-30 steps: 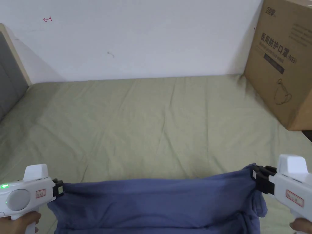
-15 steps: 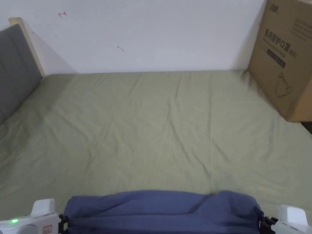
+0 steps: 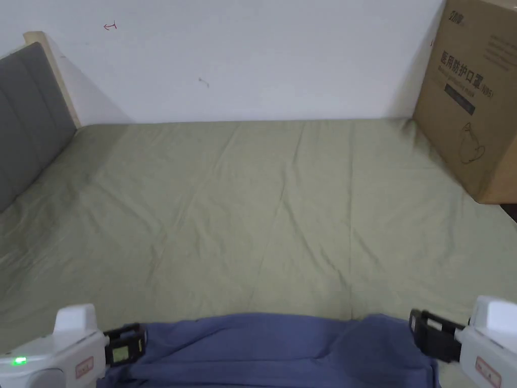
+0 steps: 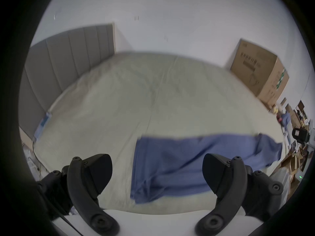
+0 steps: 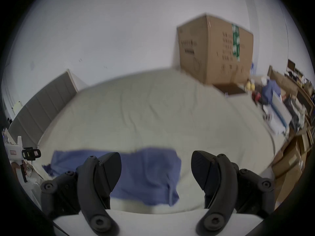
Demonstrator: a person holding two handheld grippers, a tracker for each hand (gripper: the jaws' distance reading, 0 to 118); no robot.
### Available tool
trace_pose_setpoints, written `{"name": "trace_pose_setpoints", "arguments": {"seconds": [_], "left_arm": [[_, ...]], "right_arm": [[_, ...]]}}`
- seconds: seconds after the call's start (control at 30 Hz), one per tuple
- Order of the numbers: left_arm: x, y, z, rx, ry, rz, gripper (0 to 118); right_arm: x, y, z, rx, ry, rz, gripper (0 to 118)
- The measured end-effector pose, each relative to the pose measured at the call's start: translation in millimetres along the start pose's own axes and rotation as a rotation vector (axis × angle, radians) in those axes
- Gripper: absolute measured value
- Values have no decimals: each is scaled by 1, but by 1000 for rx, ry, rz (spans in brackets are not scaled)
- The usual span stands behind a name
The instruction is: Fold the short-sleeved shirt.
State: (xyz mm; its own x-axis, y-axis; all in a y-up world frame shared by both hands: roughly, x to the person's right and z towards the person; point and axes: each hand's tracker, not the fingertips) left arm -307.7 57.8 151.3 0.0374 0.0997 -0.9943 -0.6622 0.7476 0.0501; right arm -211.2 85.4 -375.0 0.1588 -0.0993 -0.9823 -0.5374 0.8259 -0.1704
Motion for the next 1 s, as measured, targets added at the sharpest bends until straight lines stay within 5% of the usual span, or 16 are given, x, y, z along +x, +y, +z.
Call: {"name": "trace_pose_setpoints", "arguments": {"seconds": [0.3, 0.4, 0.47, 0.53, 0.6, 0.83, 1.0], "left_arm": [[57, 66, 58, 508, 59, -63, 105], [67, 70, 60, 576, 80, -76, 78], [72, 69, 60, 593, 79, -87, 73], [72, 69, 59, 595, 64, -94, 37], [72, 66, 57, 595, 48, -96, 0], [45, 70, 34, 419, -29, -63, 0], [-1, 61, -3, 86, -200, 154, 0]], "right_arm": [[-83, 73, 41, 422, -35, 145, 87], [-101, 75, 43, 462, -64, 179, 76], [-108, 73, 43, 473, -77, 190, 73], [-109, 72, 42, 476, -74, 188, 46], [-111, 71, 40, 479, -91, 179, 0], [-106, 73, 32, 460, -67, 164, 0], [-109, 72, 23, 434, -50, 180, 0]]}}
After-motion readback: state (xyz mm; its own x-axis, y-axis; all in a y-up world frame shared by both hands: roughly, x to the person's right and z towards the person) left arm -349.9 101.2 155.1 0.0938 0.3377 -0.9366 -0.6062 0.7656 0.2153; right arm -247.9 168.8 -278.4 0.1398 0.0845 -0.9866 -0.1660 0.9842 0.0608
